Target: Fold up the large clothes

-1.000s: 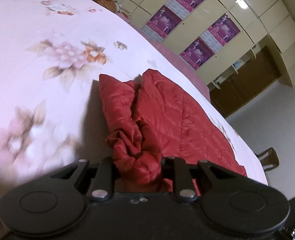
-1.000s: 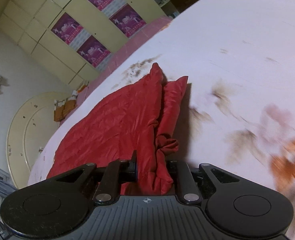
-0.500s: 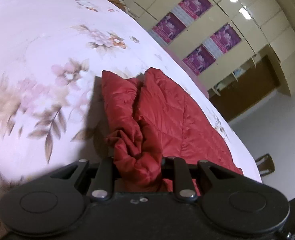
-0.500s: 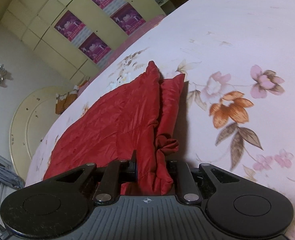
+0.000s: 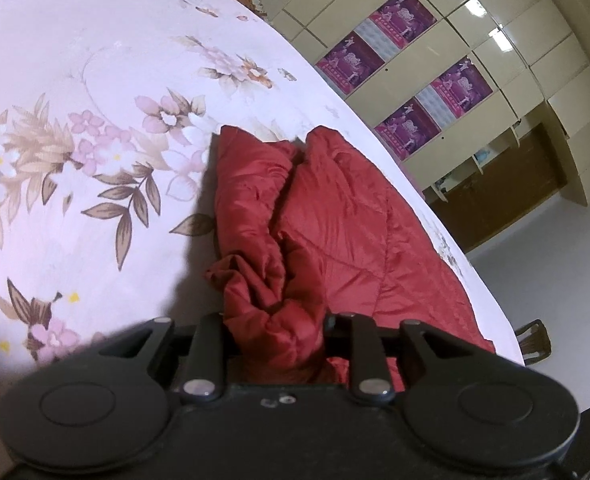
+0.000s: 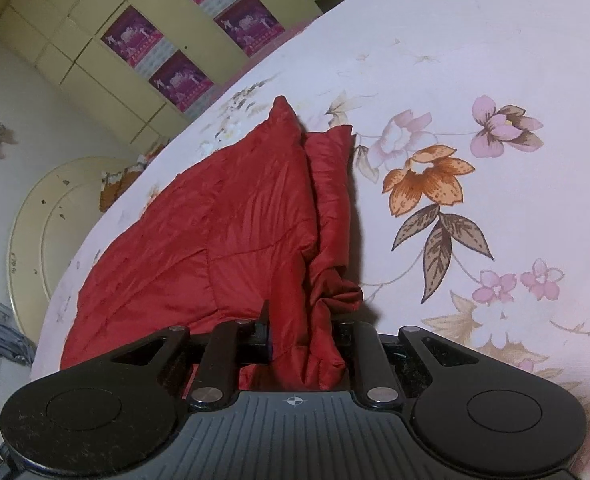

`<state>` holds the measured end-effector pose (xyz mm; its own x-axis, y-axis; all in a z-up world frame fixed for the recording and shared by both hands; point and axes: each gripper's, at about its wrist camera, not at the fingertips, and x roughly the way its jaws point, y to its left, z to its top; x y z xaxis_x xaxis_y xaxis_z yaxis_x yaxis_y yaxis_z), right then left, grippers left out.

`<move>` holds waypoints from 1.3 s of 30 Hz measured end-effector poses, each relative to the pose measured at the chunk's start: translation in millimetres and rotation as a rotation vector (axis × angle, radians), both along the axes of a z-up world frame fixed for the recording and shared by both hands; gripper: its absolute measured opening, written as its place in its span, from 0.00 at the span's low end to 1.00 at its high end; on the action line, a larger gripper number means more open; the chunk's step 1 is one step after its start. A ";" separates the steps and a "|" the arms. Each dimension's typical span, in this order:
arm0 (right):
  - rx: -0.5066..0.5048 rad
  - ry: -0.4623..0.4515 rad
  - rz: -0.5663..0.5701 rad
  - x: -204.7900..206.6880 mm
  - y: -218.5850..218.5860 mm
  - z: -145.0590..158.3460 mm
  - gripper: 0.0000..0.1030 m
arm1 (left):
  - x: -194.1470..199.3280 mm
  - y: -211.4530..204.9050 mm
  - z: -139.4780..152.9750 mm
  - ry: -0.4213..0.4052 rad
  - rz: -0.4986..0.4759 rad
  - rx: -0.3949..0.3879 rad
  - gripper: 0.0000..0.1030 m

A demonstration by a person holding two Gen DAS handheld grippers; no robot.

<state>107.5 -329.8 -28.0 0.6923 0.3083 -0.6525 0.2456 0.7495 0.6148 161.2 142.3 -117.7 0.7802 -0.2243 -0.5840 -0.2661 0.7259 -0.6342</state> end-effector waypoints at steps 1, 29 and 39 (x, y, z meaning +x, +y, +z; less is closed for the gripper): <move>-0.008 -0.002 0.002 1.4 0.6 4.1 0.15 | -2.0 -1.7 4.8 -0.006 -0.002 0.019 0.20; -0.297 -0.187 0.330 57.4 137.5 53.5 0.02 | 3.4 1.4 0.2 -0.051 0.014 -0.031 0.21; -0.271 -0.084 0.462 95.6 164.0 -9.0 0.00 | -0.2 -42.0 69.7 -0.182 -0.064 0.211 0.17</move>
<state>203.1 -165.7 -37.0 0.5778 0.4215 -0.6989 -0.1886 0.9021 0.3881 161.0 100.3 -48.0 0.8646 -0.1642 -0.4749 -0.1116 0.8587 -0.5001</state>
